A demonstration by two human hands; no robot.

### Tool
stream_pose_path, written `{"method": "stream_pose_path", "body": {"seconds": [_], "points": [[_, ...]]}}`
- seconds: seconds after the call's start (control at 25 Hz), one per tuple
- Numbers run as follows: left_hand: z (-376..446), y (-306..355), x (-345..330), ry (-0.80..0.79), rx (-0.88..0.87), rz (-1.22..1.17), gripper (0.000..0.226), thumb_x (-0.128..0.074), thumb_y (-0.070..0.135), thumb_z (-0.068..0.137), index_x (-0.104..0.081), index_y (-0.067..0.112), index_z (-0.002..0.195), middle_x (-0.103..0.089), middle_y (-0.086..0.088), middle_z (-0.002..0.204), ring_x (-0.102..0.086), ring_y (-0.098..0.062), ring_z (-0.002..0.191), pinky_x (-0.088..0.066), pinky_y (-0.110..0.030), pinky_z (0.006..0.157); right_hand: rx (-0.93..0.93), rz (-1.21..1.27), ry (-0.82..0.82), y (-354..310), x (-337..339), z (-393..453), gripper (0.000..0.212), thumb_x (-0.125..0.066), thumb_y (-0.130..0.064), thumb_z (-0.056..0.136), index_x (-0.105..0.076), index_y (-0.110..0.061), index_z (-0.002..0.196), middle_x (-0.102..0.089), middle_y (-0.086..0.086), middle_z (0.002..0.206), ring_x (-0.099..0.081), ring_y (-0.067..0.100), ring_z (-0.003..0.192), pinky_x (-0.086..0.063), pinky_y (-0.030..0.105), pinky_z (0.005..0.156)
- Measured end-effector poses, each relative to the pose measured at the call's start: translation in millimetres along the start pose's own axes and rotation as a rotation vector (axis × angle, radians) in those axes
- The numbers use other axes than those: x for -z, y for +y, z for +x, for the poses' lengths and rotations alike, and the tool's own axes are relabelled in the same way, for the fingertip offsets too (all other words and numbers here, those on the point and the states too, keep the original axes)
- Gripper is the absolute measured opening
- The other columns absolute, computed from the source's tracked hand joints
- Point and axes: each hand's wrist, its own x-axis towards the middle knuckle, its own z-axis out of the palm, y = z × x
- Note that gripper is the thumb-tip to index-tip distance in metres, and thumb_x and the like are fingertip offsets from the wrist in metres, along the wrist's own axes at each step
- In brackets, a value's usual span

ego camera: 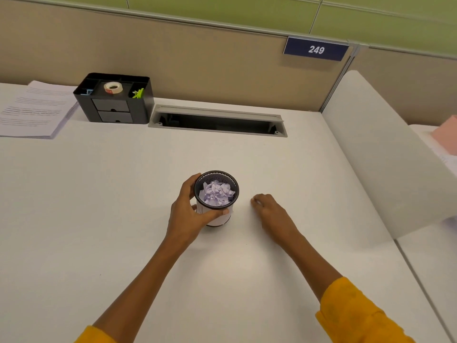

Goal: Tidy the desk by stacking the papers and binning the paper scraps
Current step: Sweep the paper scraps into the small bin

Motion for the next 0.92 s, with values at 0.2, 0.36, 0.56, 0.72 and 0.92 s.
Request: {"method": "stream_pose_path", "body": {"seconds": [0.2, 0.36, 0.56, 0.72, 0.92], "points": [[-5.7, 1.6, -12.2, -0.043, -0.008, 0.009, 0.094, -0.088, 0.028, 0.047, -0.044, 0.029, 0.13, -0.055, 0.021, 0.12, -0.052, 0.003, 0.11, -0.046, -0.007, 0.078, -0.126, -0.245, 0.053, -12.8, 0.6, -10.5, 0.065, -0.076, 0.011, 0.024, -0.02, -0.013, 0.046, -0.051, 0.005, 0.054, -0.043, 0.022, 0.046, -0.003, 0.019, 0.04], [-9.6, 3.2, -14.2, -0.063, -0.025, 0.012, 0.091, -0.09, 0.015, 0.054, -0.043, 0.026, 0.131, -0.053, 0.023, 0.12, -0.051, 0.002, 0.113, -0.045, -0.006, 0.077, -0.214, -0.163, 0.028, -10.8, 17.1, 11.3, 0.022, -0.054, 0.005, 0.076, -0.068, -0.006, 0.088, -0.067, 0.013, 0.096, -0.063, 0.031, 0.088, -0.042, 0.027, 0.067], [-15.6, 8.3, -11.1, -0.058, -0.036, 0.003, 0.091, -0.085, 0.031, 0.047, -0.043, 0.032, 0.127, -0.053, 0.03, 0.114, -0.049, 0.012, 0.108, -0.044, -0.005, 0.076, -0.311, 0.061, -0.055, -6.3, 24.6, 23.6, 0.019, -0.057, 0.002, 0.072, -0.068, -0.014, 0.074, -0.07, 0.006, 0.094, -0.065, 0.026, 0.088, -0.039, 0.022, 0.066], [-19.9, 9.4, -7.0, -0.068, -0.039, 0.0, 0.087, -0.084, 0.032, 0.047, -0.043, 0.037, 0.122, -0.054, 0.038, 0.108, -0.05, 0.015, 0.103, -0.043, -0.003, 0.075, -0.424, 0.312, -0.012, 0.1, 41.6, 14.4, 0.024, -0.064, 0.002, 0.071, -0.056, -0.017, 0.059, -0.065, 0.003, 0.076, -0.058, 0.02, 0.07, -0.043, 0.021, 0.061], [-19.5, 9.3, -7.1, -0.068, -0.045, 0.016, 0.085, -0.084, 0.033, 0.047, -0.042, 0.039, 0.121, -0.054, 0.036, 0.109, -0.049, 0.016, 0.103, -0.043, -0.004, 0.08, -0.178, 1.019, 0.128, -38.0, 103.1, -6.4, 0.021, -0.067, 0.013, 0.072, -0.066, -0.007, 0.069, -0.064, 0.008, 0.064, -0.059, 0.016, 0.054, -0.051, 0.023, 0.057]]}}
